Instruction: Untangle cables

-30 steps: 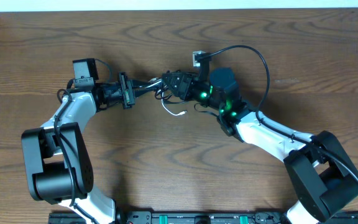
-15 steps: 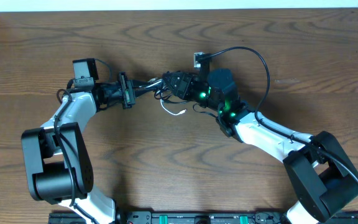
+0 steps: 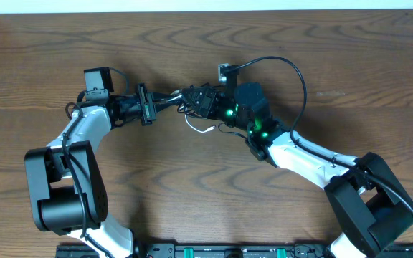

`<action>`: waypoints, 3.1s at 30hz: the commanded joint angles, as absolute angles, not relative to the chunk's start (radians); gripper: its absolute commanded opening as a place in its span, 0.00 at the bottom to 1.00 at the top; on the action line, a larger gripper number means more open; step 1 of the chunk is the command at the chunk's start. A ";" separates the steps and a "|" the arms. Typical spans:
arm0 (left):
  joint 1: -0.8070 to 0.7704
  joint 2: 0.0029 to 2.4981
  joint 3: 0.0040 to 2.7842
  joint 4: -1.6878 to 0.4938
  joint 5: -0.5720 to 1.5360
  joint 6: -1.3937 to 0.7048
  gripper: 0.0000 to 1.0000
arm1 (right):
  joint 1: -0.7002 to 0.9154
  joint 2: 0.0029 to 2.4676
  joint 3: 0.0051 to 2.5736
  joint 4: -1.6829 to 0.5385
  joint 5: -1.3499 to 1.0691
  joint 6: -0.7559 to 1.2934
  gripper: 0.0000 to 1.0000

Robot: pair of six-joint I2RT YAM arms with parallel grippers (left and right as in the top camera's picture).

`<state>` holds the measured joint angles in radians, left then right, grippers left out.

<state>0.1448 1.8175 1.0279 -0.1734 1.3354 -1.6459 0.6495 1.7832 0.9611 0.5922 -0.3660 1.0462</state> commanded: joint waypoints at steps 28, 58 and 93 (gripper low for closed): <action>0.144 1.801 1.031 -0.170 1.349 -1.643 0.07 | 0.688 1.778 0.967 0.566 -0.211 0.990 0.36; 0.144 1.801 1.031 -0.170 1.349 -1.643 0.08 | 0.727 1.855 0.967 0.612 -0.212 0.987 0.33; 0.144 1.801 1.031 -0.170 1.349 -1.643 0.08 | 0.728 1.883 0.967 0.579 -0.073 0.881 0.31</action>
